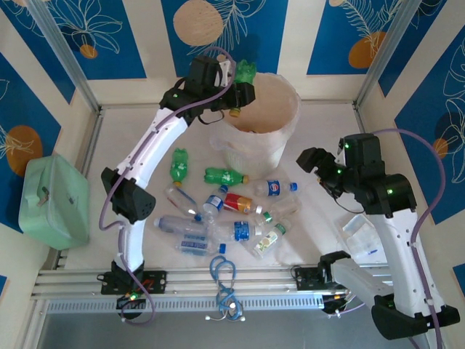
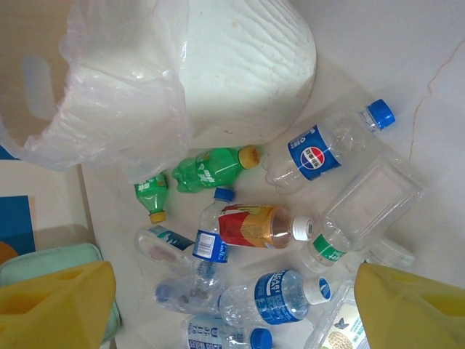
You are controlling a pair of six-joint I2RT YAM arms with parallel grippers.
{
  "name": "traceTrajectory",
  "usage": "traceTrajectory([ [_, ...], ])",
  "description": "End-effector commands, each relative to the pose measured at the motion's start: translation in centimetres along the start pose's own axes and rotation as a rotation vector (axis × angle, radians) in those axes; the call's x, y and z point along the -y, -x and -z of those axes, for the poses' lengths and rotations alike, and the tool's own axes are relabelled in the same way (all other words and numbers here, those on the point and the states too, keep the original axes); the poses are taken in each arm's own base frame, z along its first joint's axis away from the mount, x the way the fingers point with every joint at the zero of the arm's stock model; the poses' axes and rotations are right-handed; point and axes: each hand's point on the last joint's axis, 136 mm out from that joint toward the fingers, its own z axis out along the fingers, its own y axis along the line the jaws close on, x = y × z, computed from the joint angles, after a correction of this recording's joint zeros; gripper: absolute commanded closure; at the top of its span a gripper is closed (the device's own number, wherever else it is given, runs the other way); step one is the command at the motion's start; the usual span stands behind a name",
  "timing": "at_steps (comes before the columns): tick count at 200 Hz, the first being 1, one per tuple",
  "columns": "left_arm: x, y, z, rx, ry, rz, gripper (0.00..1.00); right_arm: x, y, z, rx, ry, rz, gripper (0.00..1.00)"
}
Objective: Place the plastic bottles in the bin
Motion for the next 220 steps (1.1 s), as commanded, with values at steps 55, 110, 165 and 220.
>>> traceTrajectory([
  [55, 1.5, 1.6, 4.0, 0.059, 0.024, -0.048, 0.17, 0.2, -0.1, 0.1, -0.027, 0.015, -0.034, 0.15],
  [110, 1.9, 2.3, 10.5, 0.178, 0.091, -0.096, 0.17, 1.2, -0.8, -0.2, -0.053, -0.023, -0.022, 0.16],
  [165, -10.2, -3.3, 17.8, 0.229, 0.381, 0.063, 0.12, 2.3, -2.0, -1.2, -0.094, -0.037, -0.03, 0.16],
  [220, -19.2, -15.0, 20.1, 0.038, 0.571, 0.272, 0.12, 2.9, -4.0, -2.9, -0.159, -0.026, -0.03, 0.16],
])
